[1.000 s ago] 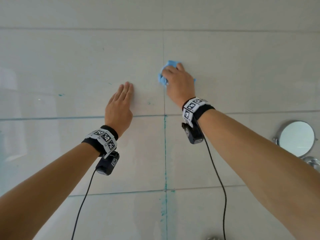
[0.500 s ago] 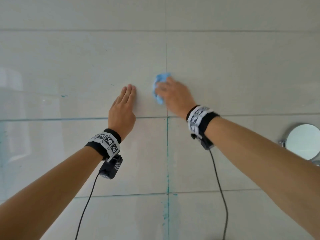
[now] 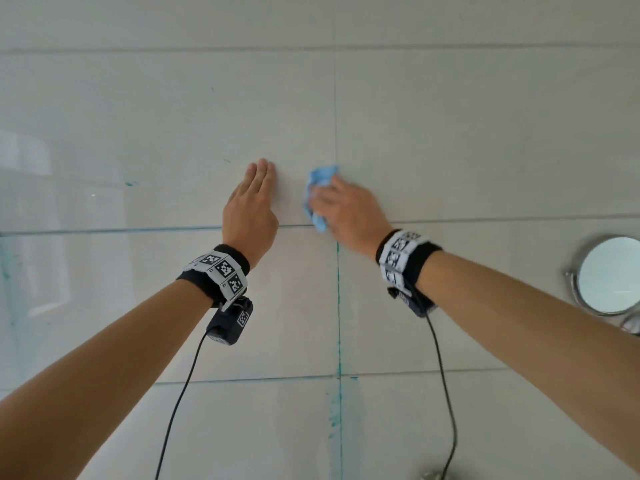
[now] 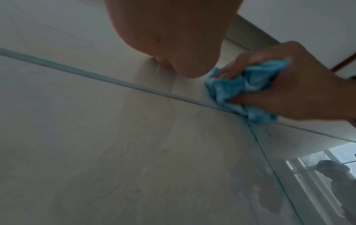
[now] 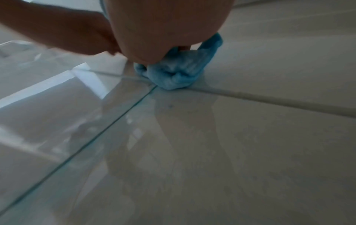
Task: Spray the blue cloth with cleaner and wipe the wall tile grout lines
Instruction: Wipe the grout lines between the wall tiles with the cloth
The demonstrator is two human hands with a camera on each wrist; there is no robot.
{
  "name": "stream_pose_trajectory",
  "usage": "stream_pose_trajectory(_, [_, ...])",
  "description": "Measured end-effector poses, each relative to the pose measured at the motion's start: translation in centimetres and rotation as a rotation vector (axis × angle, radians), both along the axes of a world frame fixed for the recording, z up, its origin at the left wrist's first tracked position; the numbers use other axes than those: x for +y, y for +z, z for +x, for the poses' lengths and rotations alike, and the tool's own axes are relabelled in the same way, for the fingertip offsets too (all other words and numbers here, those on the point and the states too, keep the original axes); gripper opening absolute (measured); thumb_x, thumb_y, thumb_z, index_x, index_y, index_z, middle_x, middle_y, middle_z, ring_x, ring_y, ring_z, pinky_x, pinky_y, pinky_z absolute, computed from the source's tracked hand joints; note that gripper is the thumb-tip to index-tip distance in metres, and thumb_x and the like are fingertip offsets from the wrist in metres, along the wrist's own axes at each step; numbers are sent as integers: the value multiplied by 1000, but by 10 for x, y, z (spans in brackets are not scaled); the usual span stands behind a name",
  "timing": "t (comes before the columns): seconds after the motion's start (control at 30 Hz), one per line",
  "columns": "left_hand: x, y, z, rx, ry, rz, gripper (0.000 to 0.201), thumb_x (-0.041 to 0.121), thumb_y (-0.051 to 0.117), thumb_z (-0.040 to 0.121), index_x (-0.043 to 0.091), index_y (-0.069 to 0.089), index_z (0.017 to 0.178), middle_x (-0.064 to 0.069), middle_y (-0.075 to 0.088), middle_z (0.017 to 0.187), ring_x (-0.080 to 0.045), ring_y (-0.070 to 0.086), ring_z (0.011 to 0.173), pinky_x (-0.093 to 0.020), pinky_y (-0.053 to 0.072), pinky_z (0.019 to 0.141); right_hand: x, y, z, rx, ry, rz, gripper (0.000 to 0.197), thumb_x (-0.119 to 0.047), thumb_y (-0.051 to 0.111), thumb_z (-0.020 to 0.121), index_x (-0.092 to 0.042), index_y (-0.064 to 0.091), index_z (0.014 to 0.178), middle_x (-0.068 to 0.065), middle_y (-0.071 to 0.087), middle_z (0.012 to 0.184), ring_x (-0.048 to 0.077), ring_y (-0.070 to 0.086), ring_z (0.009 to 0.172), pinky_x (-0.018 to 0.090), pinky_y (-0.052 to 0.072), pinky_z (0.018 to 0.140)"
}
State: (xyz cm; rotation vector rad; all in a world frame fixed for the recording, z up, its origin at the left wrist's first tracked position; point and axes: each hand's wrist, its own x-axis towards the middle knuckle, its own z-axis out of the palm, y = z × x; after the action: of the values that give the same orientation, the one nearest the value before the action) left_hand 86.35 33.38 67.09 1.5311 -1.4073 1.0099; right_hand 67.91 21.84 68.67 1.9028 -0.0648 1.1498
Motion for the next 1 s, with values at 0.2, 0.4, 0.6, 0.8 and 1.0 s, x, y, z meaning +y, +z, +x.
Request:
stream_pose_trajectory(0.2, [1, 2, 7, -28, 4, 6, 84, -18, 40, 80, 4, 32, 160, -11, 33, 167, -27, 27, 156, -41, 32, 124, -4, 32, -5, 20, -43, -62, 27, -9, 54, 82, -20, 73, 98, 1, 73, 110, 29, 68, 94, 35, 53, 59])
stream_pose_trajectory(0.4, [1, 4, 10, -45, 11, 30, 83, -18, 41, 81, 4, 31, 161, -11, 32, 167, -27, 27, 157, -39, 30, 125, 12, 152, -13, -338, -160, 318, 18, -7, 59, 80, -20, 65, 91, -3, 68, 107, 25, 57, 109, 38, 49, 61])
stream_pose_trajectory(0.6, [2, 5, 7, -31, 12, 34, 82, -17, 41, 82, 4, 33, 160, -11, 33, 167, -27, 28, 156, -40, 31, 125, 11, 120, 0, -390, -105, 286, 22, -1, 59, 83, -18, 67, 94, -4, 71, 106, 27, 58, 108, 34, 40, 58])
stream_pose_trajectory(0.8, [6, 8, -3, -10, 29, 35, 78, -14, 42, 85, 2, 32, 160, -13, 31, 167, -27, 26, 157, -38, 26, 127, 7, 32, -5, -109, -20, 113, 29, 4, 69, 72, -13, 71, 96, 2, 73, 109, 31, 63, 95, 37, 52, 55])
stream_pose_trajectory(1.0, [6, 13, -3, -26, 46, 51, 76, -12, 42, 86, 1, 32, 160, -13, 32, 167, -26, 26, 157, -36, 23, 127, 2, 56, -16, -31, -117, 75, 31, 2, 72, 74, -16, 72, 100, 2, 74, 108, 32, 66, 97, 37, 55, 57])
